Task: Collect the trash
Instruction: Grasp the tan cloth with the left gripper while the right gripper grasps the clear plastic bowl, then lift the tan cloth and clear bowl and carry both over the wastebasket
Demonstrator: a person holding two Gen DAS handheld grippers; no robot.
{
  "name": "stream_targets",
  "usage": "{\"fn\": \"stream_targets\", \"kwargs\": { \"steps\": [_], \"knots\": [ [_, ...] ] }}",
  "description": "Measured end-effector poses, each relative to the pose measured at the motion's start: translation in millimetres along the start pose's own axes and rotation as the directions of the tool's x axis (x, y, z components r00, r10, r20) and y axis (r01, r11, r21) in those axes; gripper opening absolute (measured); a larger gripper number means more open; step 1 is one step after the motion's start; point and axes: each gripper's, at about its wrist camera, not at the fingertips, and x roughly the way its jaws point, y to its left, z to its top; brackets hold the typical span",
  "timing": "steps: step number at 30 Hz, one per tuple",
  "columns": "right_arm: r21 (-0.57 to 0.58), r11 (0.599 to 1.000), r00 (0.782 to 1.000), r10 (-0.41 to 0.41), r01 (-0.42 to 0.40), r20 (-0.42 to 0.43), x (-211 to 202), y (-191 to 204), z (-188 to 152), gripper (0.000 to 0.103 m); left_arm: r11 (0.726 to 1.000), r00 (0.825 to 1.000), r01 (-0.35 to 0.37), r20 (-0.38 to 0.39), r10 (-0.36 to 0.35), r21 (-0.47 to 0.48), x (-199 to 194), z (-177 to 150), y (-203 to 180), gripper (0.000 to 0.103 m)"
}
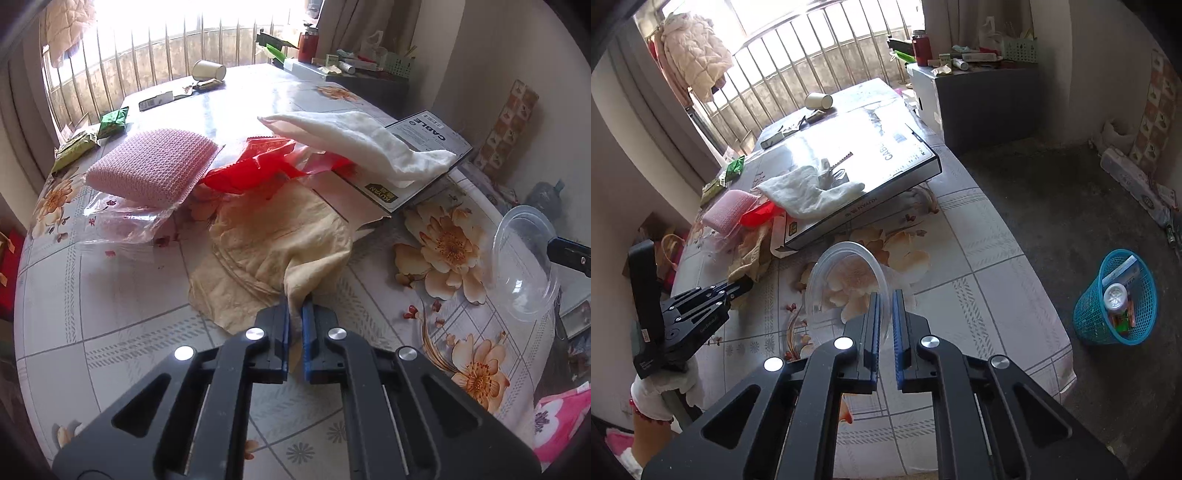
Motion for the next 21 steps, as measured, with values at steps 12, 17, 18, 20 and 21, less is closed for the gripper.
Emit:
{"fn": "stream_targets", "kwargs": {
  "steps": [12,17,18,20,21],
  "knots": [
    [0.175,0.947,0.959,0.279,-0.268,-0.043,-9,-38,-23,0.006,0.970,0.978,0.197,-0.042,-0.205,-0.145,-53,-59,8,0.004],
    [0.207,0.944,0.957,0.278,-0.256,-0.080,6,-39,-34,0.007,0.974,0.982,0.166,-0.068,-0.178,-0.152,-47,-72,4,0.004],
    [0.210,0.944,0.958,0.275,-0.253,-0.084,8,-39,-35,0.007,0.972,0.981,0.167,-0.073,-0.181,-0.163,-45,-73,4,0.004],
    [0.211,0.947,0.959,0.268,-0.243,-0.096,11,-39,-38,0.007,0.968,0.979,0.172,-0.078,-0.188,-0.182,-41,-73,7,0.004],
    [0.214,0.947,0.958,0.267,-0.241,-0.104,13,-38,-38,0.007,0.967,0.979,0.174,-0.074,-0.190,-0.188,-40,-73,7,0.004]
  ]
}}
